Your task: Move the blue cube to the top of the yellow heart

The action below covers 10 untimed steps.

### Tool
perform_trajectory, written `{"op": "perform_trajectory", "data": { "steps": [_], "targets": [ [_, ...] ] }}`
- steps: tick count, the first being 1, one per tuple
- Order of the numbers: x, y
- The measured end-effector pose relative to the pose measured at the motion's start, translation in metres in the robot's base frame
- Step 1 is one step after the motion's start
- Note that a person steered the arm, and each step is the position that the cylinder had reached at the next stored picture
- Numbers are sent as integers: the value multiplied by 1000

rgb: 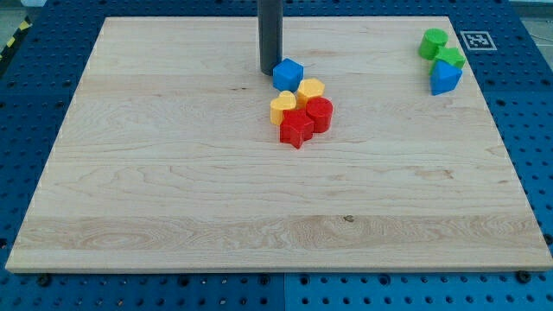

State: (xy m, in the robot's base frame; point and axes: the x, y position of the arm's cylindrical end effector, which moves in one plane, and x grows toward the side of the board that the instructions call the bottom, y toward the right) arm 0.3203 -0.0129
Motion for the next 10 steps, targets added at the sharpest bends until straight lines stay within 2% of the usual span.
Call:
{"op": "perform_trajectory", "data": {
  "steps": [1, 2, 4, 6, 10],
  "targets": [
    [-45, -1],
    [-40, 22],
    [-2, 31],
    [0, 31],
    [-4, -11]
  ]
}}
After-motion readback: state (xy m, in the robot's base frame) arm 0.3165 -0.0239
